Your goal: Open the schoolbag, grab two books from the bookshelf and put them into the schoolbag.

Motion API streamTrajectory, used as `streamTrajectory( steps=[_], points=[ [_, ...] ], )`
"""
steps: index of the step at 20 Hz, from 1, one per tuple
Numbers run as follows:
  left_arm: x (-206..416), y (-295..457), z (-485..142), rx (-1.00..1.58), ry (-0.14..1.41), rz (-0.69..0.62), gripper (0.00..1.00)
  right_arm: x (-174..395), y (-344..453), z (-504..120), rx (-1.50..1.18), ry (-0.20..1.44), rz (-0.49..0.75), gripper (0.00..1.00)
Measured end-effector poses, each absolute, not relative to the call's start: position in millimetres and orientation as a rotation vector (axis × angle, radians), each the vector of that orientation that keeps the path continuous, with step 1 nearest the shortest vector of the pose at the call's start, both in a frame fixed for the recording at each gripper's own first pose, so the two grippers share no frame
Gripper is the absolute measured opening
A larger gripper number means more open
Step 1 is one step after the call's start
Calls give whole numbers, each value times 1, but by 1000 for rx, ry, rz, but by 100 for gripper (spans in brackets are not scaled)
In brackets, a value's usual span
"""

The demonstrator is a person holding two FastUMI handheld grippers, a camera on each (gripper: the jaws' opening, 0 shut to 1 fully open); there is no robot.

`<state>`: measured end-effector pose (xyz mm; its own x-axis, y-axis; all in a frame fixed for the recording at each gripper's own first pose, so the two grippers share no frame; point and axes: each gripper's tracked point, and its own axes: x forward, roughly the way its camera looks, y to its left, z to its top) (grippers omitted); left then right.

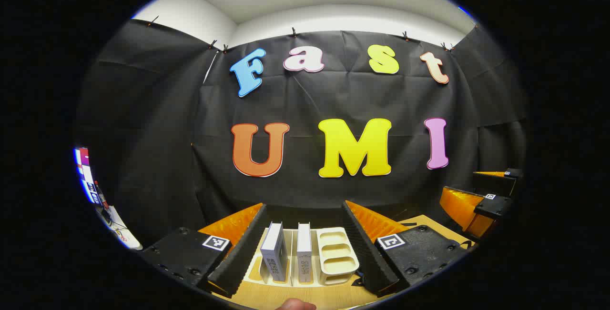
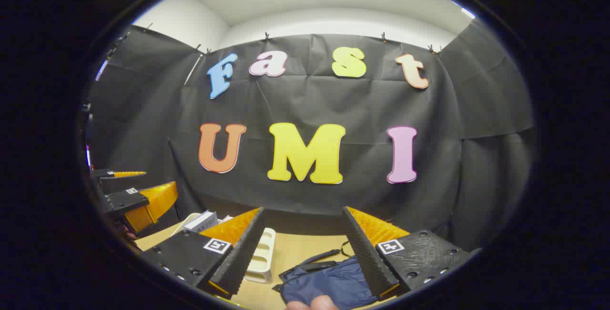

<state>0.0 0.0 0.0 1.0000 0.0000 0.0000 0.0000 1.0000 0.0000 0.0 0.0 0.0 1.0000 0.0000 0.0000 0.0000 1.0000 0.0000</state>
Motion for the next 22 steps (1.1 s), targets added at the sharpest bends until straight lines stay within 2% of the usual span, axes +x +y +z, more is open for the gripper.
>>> streamTrajectory(
  steps=[22],
  points=[
    [9,-12,2,-4,-8,-28,96,9,-23,-18,0,54,-49,96]
  ],
)
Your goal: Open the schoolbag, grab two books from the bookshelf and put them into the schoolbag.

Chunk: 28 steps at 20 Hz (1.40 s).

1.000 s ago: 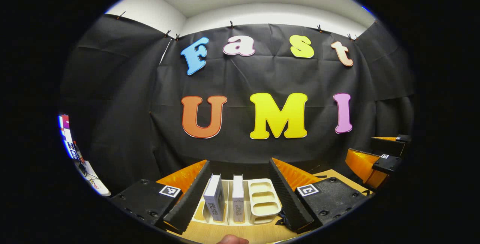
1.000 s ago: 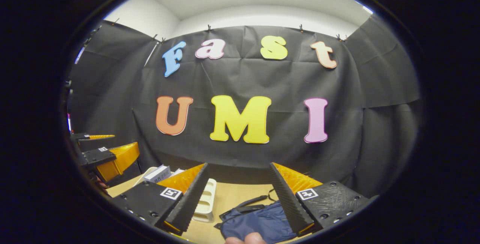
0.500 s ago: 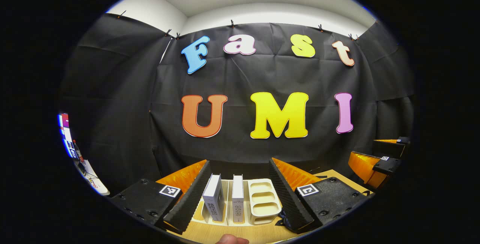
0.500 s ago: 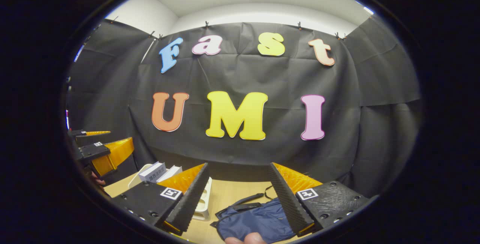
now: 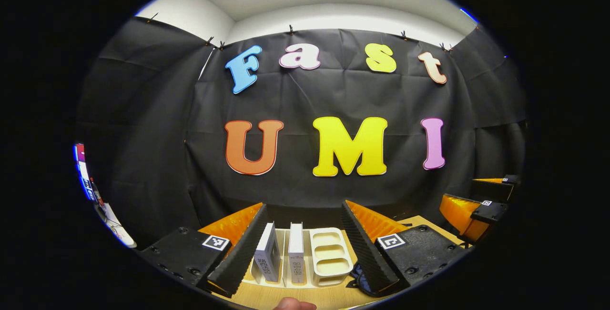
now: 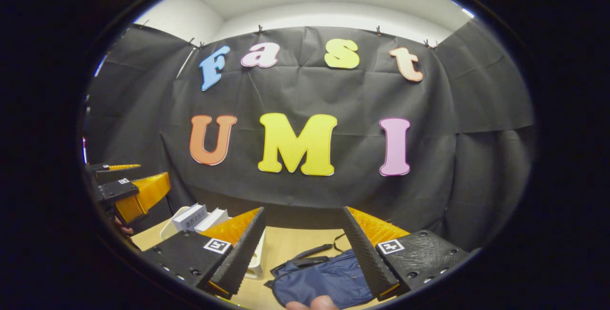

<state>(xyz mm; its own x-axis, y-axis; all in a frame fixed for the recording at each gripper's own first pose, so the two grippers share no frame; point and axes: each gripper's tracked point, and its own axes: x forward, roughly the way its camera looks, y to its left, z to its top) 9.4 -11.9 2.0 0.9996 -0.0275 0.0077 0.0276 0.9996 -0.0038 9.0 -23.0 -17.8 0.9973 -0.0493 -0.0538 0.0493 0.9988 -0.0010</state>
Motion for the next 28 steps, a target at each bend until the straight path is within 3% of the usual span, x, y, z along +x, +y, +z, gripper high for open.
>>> streamTrajectory(
  steps=[10,18,28],
  points=[
    [14,-14,2,-9,-13,-44,96,11,-26,-83,-3,175,-44,95],
    [5,16,-9,12,17,32,96,4,10,-233,-110,487,92,96],
    [0,37,-10,13,32,80,96,0,21,-370,-313,726,121,96]
  ],
)
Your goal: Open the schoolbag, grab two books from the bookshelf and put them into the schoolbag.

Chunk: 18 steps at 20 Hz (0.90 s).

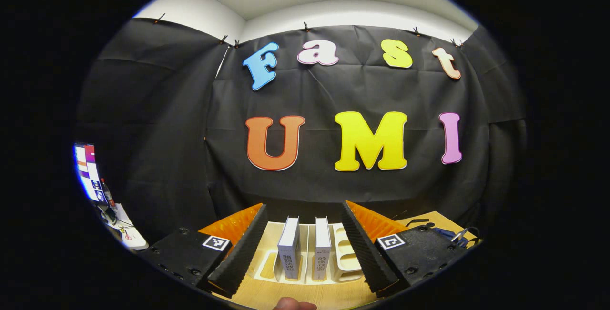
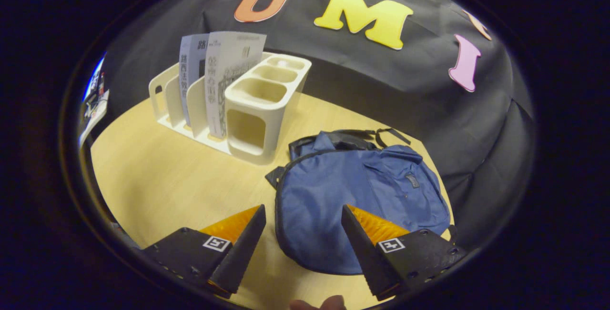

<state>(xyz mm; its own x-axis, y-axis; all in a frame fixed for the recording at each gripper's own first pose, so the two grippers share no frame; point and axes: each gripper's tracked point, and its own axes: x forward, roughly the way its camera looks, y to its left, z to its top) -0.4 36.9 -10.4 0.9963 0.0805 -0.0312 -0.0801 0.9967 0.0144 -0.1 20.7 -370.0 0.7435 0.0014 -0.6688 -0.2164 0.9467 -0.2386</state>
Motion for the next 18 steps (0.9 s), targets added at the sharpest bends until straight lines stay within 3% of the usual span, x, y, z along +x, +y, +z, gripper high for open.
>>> streamTrajectory(
  steps=[7,14,15,16,17,18],
  points=[
    [-4,43,-11,37,38,94,96,12,15,-414,-364,805,67,96],
    [-5,44,-9,25,40,107,96,19,5,-411,-380,819,28,97],
    [-5,44,-8,23,39,106,96,20,1,-407,-383,810,16,95],
    [-4,44,-9,20,38,106,96,22,2,-404,-366,810,26,80],
    [-3,43,-10,15,39,105,96,21,2,-401,-351,815,28,76],
    [-4,42,-12,9,42,105,96,21,1,-399,-335,820,25,61]
  ],
)
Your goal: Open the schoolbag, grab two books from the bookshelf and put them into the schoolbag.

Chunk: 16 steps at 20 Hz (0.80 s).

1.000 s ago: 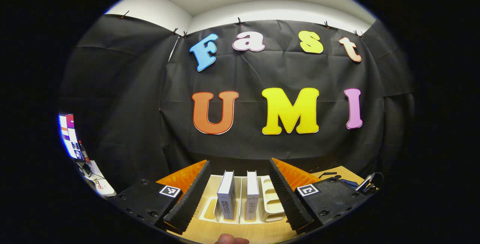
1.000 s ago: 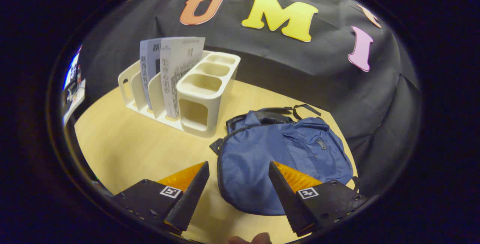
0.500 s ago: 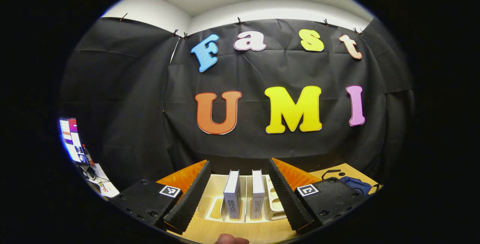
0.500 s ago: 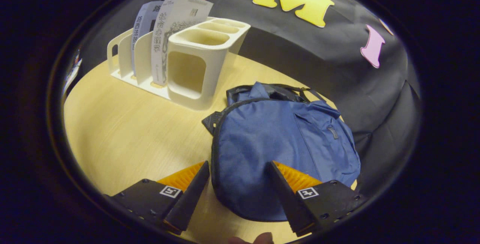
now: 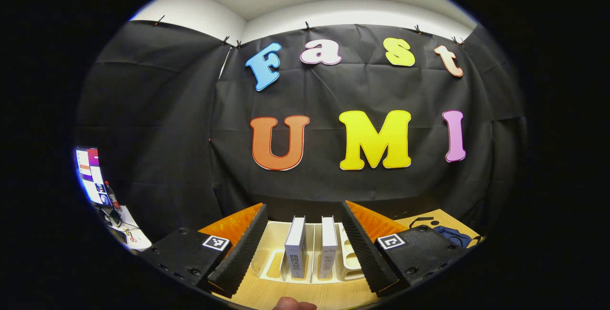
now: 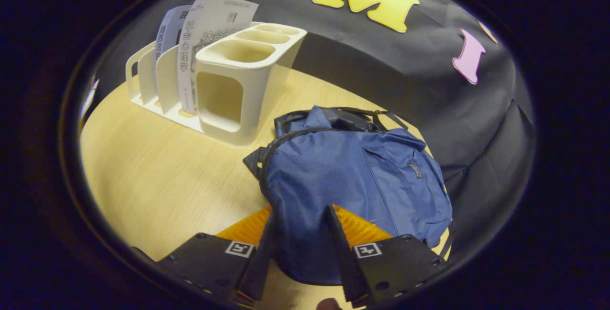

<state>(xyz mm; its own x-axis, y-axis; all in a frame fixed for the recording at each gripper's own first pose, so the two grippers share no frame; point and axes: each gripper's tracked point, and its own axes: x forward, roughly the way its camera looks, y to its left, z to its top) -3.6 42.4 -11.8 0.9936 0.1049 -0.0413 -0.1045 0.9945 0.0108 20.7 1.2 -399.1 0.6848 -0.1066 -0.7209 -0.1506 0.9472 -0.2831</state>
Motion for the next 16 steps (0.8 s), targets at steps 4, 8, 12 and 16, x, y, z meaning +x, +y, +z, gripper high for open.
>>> streamTrajectory(
  steps=[4,8,12,16],
  points=[
    [0,43,-13,-5,48,105,96,20,0,-396,-271,866,35,7],
    [5,46,-17,2,53,107,96,24,-3,-375,-220,857,64,0],
    [16,47,-24,6,76,89,96,34,-18,-323,-199,783,63,0],
    [33,46,-31,12,106,61,96,37,-53,-263,-206,703,40,0]
  ],
)
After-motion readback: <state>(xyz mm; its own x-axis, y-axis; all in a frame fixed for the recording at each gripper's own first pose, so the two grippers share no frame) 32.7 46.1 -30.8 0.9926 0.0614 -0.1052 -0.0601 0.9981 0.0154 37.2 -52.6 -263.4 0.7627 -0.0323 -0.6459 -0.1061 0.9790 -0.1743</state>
